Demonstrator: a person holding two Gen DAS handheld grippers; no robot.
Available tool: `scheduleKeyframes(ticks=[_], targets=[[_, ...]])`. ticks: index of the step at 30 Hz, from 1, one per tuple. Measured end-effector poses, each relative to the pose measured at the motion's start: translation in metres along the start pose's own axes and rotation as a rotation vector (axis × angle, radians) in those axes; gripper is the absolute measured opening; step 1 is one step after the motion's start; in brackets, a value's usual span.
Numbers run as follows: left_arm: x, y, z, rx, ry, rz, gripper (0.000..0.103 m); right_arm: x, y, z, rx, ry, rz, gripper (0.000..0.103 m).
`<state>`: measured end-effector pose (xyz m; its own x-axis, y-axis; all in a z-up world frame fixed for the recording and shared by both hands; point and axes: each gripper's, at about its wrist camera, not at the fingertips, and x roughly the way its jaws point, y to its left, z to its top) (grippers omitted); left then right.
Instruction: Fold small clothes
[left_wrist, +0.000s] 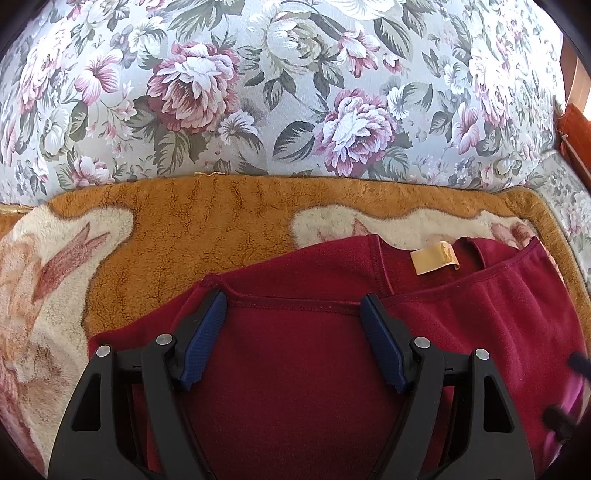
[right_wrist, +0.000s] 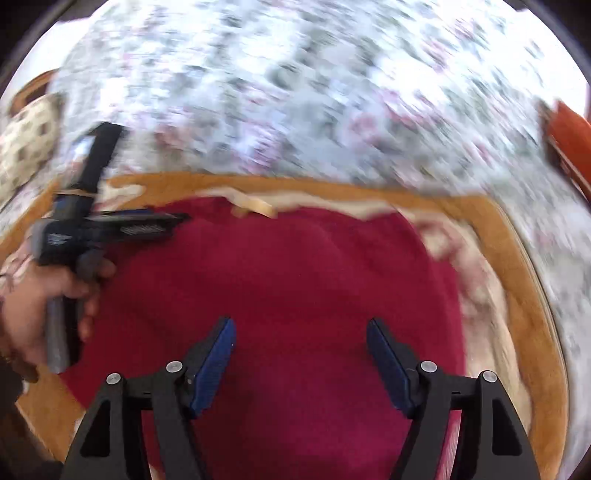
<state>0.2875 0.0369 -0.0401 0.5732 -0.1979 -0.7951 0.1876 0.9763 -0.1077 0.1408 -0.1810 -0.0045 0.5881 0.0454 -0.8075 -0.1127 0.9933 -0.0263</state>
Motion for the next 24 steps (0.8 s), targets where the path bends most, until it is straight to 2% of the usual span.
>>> scheduleKeyframes(ticks=[2, 3, 9, 12, 16, 21, 24], targets=[[-0.001, 0.001, 0.000, -0.004, 0.000, -0.010, 0.077, 0.013, -0.007, -0.007, 0.034, 0.042, 0.041, 0.077], [-0.001, 0.000, 0.000, -0.003, 0.001, -0.007, 0.078, 0.013, -0.009, -0.009, 0.032, 0.020, 0.056, 0.078], [-0.001, -0.003, -0.001, 0.011, -0.003, 0.012, 0.078, 0.014, -0.006, -0.006, 0.021, 0.031, 0.056, 0.081], [-0.002, -0.001, 0.000, -0.003, -0.005, -0.006, 0.078, 0.013, -0.008, -0.008, 0.032, 0.001, 0.064, 0.081], [0.000, -0.006, -0.001, 0.019, -0.002, 0.023, 0.078, 0.014, -0.008, -0.010, 0.026, -0.022, 0.063, 0.081], [0.000, -0.006, -0.001, 0.021, 0.000, 0.026, 0.078, 0.013, -0.001, -0.019, -0.013, -0.110, 0.029, 0.084], [0.000, -0.007, 0.000, 0.025, 0.012, 0.026, 0.080, 0.013, -0.001, -0.018, -0.010, -0.116, 0.027, 0.084]])
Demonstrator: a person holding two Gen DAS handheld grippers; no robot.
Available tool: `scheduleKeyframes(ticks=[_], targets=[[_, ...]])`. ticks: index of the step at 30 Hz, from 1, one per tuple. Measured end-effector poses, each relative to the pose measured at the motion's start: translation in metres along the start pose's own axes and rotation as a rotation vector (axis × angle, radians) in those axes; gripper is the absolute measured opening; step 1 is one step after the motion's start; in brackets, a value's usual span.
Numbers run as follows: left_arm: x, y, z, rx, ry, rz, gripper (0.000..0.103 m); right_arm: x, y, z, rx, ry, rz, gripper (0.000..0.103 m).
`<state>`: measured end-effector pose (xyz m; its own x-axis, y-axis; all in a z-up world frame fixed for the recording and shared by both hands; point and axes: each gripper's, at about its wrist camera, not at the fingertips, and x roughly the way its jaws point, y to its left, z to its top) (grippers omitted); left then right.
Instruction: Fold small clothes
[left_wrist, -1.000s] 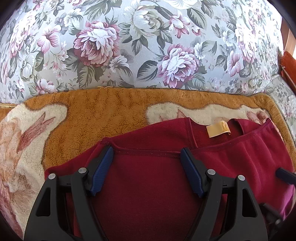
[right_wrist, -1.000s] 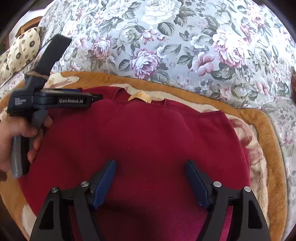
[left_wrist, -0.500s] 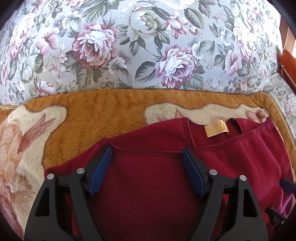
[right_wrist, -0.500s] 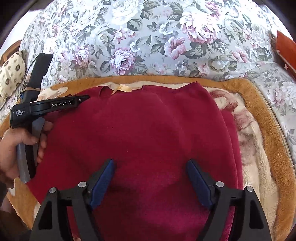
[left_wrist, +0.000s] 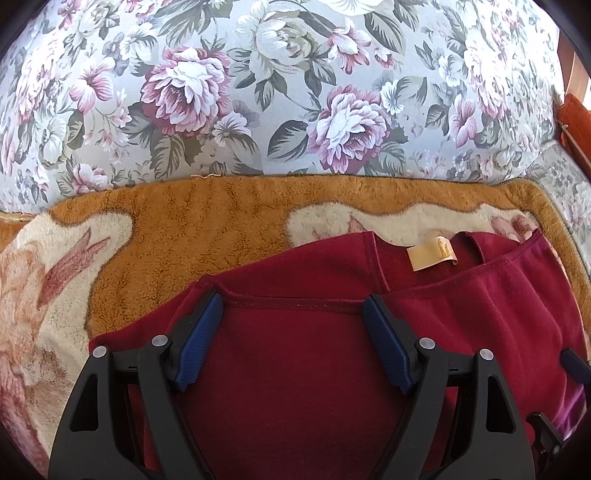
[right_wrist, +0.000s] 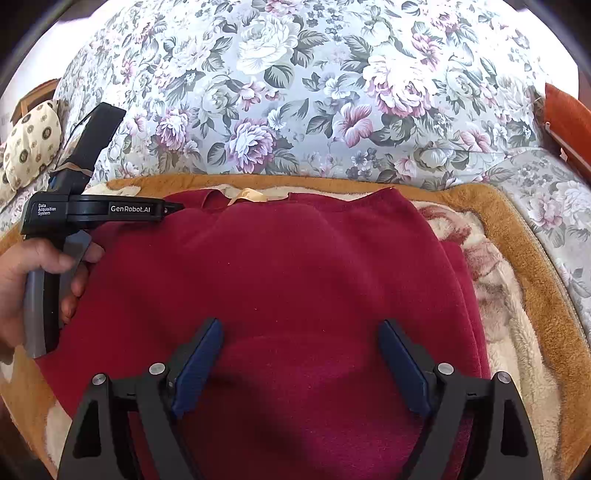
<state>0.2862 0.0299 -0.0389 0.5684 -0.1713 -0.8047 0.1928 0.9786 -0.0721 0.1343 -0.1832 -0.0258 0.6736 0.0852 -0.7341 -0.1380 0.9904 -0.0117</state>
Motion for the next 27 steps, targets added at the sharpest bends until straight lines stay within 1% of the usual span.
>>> scheduleKeyframes(ticks=[3, 5, 6, 12, 16, 18, 19, 23, 25, 27], targets=[[0.000, 0.001, 0.002, -0.003, 0.010, -0.011, 0.081, 0.000, -0.001, 0.000, 0.004, -0.007, 0.000, 0.084], [0.000, 0.004, 0.003, -0.013, 0.015, -0.042, 0.085, -0.001, -0.001, -0.001, 0.006, -0.014, -0.003, 0.084], [0.001, 0.004, 0.004, -0.012, 0.016, -0.047, 0.086, -0.001, 0.000, -0.001, 0.004, -0.014, -0.005, 0.084], [0.002, -0.003, 0.000, 0.027, 0.008, -0.003, 0.086, -0.001, -0.001, -0.003, 0.009, -0.023, 0.000, 0.085], [0.003, -0.005, -0.005, 0.029, 0.005, 0.000, 0.086, -0.002, 0.003, -0.003, -0.003, -0.027, -0.019, 0.085], [0.003, -0.004, -0.005, 0.021, 0.003, -0.010, 0.086, -0.002, 0.003, -0.004, -0.002, -0.027, -0.018, 0.085], [0.003, -0.006, -0.006, 0.021, 0.000, -0.010, 0.086, -0.002, 0.004, -0.004, 0.000, -0.042, -0.021, 0.085], [0.004, -0.010, -0.012, 0.021, 0.002, -0.008, 0.086, -0.001, 0.003, -0.004, 0.004, -0.036, -0.013, 0.086], [0.005, -0.011, -0.012, 0.027, 0.010, 0.002, 0.086, 0.000, 0.004, -0.004, 0.003, -0.034, -0.015, 0.087], [-0.001, -0.014, -0.011, 0.052, 0.043, 0.036, 0.086, 0.000, 0.004, -0.004, 0.002, -0.033, -0.017, 0.087]])
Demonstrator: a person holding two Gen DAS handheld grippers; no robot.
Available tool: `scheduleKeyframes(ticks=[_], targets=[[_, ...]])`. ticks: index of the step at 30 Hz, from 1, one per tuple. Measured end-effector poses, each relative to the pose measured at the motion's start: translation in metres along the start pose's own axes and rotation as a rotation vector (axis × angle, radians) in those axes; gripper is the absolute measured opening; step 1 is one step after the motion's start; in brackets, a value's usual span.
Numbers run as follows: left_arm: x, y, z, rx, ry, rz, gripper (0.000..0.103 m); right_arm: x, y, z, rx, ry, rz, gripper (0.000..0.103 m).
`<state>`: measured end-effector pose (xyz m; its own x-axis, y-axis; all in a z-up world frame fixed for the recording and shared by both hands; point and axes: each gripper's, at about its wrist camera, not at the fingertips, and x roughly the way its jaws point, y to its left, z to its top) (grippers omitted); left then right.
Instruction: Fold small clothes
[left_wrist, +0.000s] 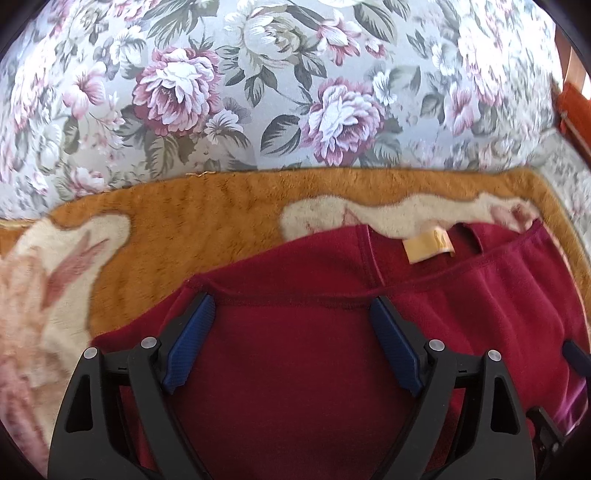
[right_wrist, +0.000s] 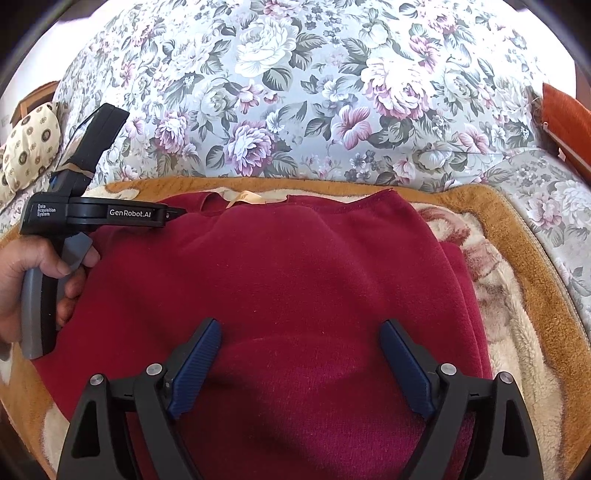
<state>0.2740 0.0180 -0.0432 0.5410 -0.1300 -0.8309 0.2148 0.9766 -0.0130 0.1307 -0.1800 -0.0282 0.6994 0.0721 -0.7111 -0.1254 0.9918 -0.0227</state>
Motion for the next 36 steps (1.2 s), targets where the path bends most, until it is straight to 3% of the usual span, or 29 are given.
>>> scheduleKeyframes(ticks=[2, 4, 6, 11, 14, 17, 19, 21, 23, 25, 27, 33, 36], targets=[[-0.025, -0.002, -0.006, 0.026, 0.008, 0.020, 0.086, 0.000, -0.003, 0.000, 0.012, 0.005, 0.021, 0.087], [-0.059, 0.009, -0.017, 0.015, -0.030, -0.028, 0.086, 0.000, -0.006, 0.002, 0.009, 0.034, 0.046, 0.087], [-0.096, 0.028, -0.043, -0.057, -0.058, -0.086, 0.086, 0.001, -0.009, 0.008, -0.004, 0.097, 0.073, 0.087], [-0.148, 0.069, -0.127, -0.228, -0.076, -0.093, 0.086, -0.010, -0.019, 0.010, 0.040, 0.220, 0.121, 0.087], [-0.160, 0.071, -0.176, -0.325, -0.068, -0.151, 0.086, -0.014, -0.017, 0.000, 0.019, 0.191, 0.097, 0.087], [-0.158, 0.065, -0.207, -0.384, -0.066, -0.230, 0.086, -0.013, -0.003, -0.004, -0.031, 0.165, 0.012, 0.086], [-0.147, 0.062, -0.211, -0.407, -0.041, -0.304, 0.086, -0.019, 0.005, -0.001, -0.032, 0.147, -0.039, 0.083], [-0.147, 0.063, -0.207, -0.424, -0.058, -0.324, 0.086, -0.031, 0.011, 0.002, -0.052, 0.076, -0.042, 0.080], [-0.140, 0.067, -0.200, -0.483, -0.050, -0.449, 0.086, -0.047, 0.019, 0.003, -0.089, -0.006, -0.065, 0.080], [-0.133, 0.066, -0.198, -0.521, -0.027, -0.497, 0.086, -0.056, 0.022, 0.005, -0.102, -0.057, -0.070, 0.080], [-0.131, 0.064, -0.192, -0.513, -0.039, -0.485, 0.086, -0.058, 0.023, 0.008, -0.098, -0.081, -0.059, 0.080], [-0.116, 0.084, -0.179, -0.705, -0.100, -0.544, 0.087, -0.048, 0.022, 0.013, -0.080, -0.057, -0.026, 0.080], [-0.112, 0.084, -0.172, -0.743, -0.120, -0.513, 0.087, -0.055, 0.021, 0.014, -0.082, -0.100, -0.015, 0.080]])
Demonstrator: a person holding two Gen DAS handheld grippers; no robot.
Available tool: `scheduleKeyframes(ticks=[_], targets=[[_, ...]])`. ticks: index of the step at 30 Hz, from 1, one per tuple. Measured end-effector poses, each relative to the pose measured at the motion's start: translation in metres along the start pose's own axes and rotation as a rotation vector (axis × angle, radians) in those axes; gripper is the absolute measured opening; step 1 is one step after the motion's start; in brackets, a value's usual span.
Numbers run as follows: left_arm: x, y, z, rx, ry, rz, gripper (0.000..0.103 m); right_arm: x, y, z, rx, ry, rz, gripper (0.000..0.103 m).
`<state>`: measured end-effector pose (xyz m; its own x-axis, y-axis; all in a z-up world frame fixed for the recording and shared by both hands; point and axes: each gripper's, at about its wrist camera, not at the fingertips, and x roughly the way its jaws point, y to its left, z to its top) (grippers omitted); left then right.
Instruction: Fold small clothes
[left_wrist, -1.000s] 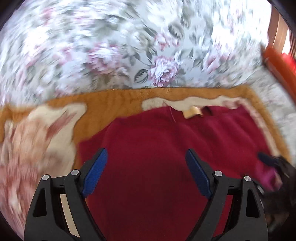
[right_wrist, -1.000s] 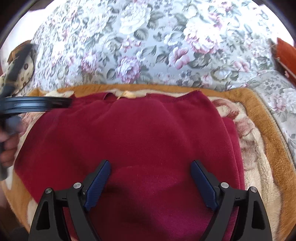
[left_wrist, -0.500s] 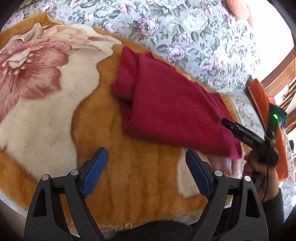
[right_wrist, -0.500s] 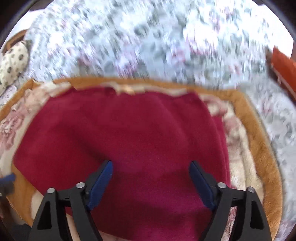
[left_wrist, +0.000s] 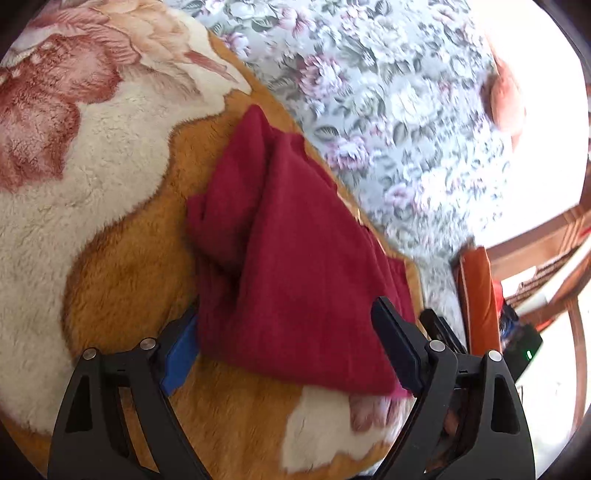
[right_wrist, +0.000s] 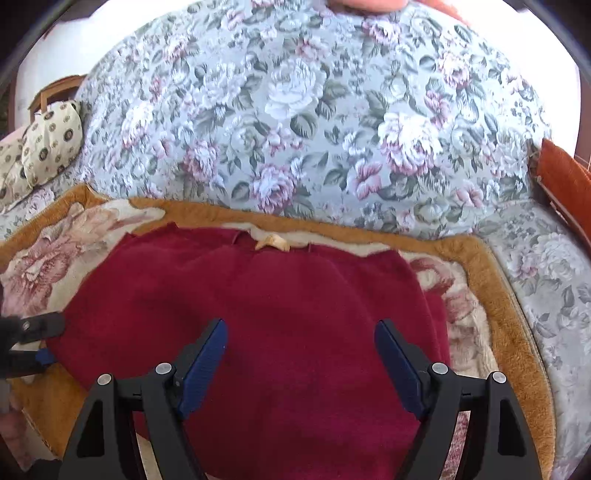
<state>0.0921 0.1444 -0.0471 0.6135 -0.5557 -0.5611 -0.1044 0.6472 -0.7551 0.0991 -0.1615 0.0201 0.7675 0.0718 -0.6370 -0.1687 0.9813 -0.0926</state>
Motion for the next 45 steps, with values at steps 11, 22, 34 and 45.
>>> scheduleKeyframes(ticks=[11, 22, 34, 45], targets=[[-0.005, -0.013, -0.011, 0.049, -0.151, 0.178, 0.028, -0.008, -0.008, 0.006, 0.029, -0.125, 0.056, 0.079], [0.002, 0.005, -0.009, -0.056, -0.124, 0.188, 0.031, 0.000, 0.001, 0.009, 0.016, -0.072, 0.184, 0.079], [0.007, 0.000, -0.010, -0.019, -0.126, 0.235, 0.034, 0.010, 0.025, 0.019, 0.080, 0.005, 0.510, 0.079], [0.010, -0.007, -0.012, 0.034, -0.126, 0.281, 0.034, 0.139, 0.122, 0.132, 0.162, 0.445, 0.684, 0.079]])
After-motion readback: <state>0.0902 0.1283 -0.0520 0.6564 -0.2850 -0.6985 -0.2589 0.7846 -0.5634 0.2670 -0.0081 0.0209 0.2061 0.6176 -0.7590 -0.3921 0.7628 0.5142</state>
